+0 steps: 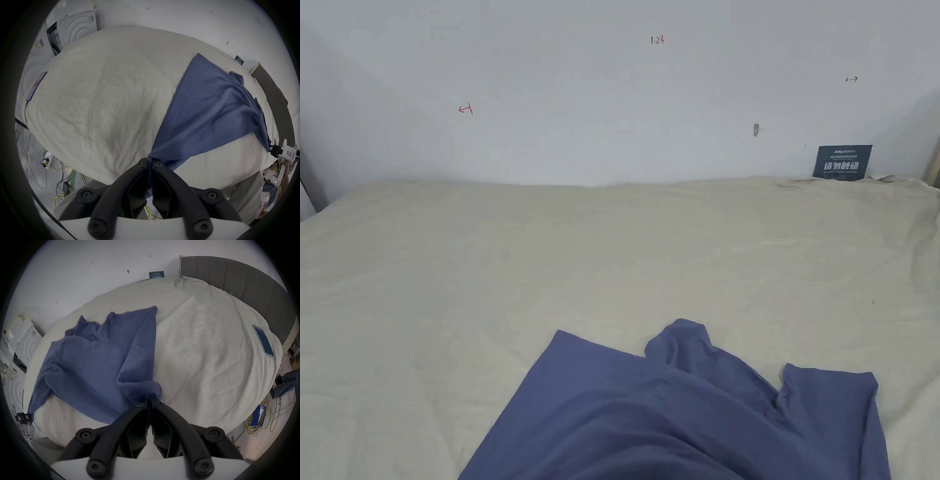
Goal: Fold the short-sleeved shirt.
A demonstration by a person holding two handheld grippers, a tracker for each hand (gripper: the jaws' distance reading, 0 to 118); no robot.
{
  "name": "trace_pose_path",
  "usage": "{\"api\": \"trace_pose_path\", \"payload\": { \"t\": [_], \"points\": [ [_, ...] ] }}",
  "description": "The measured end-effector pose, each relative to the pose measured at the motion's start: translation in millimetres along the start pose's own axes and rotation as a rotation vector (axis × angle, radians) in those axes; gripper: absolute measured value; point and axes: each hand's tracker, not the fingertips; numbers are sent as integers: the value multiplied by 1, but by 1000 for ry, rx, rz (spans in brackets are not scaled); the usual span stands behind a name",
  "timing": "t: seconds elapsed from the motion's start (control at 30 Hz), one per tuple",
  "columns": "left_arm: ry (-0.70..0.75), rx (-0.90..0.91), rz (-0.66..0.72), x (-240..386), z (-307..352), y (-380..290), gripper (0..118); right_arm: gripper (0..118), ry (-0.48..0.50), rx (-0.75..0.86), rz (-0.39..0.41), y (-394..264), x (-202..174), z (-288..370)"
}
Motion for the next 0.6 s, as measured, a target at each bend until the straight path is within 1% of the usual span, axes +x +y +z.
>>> {"api": "trace_pose_path", "payload": {
  "t": [0.03,0.13,0.17,0.23,0.27,0.33,0.37,0.4,0.47,0.53,0.6],
  "points": [
    [0,-7,2,11,9,-4,2,2,0,2,-4,-1,0,-1],
    [-2,-18,1,16,9,-6,3,2,-1,6,-14,-1,-2,4],
    [-4,-20,0,12,8,-9,4,3,2,6,-19,0,-1,5],
    [-7,-16,5,14,10,-7,21,9,2,9,-14,3,-3,9],
    [-6,-19,6,16,12,-4,40,24,-2,24,-10,4,-4,12],
    [-19,-5,9,11,14,-1,83,59,-13,49,5,10,-7,19],
    [-18,3,8,14,16,2,107,74,-15,60,8,13,-9,22],
    [-13,19,-1,18,19,5,116,81,-8,81,12,17,-11,26],
    [-7,99,-36,31,38,13,117,90,-8,140,15,25,-16,36],
    [-5,160,-64,41,50,26,117,93,0,191,23,37,-23,49],
    [-9,218,-83,52,64,40,117,93,11,257,29,49,-30,62]
  ]
}}
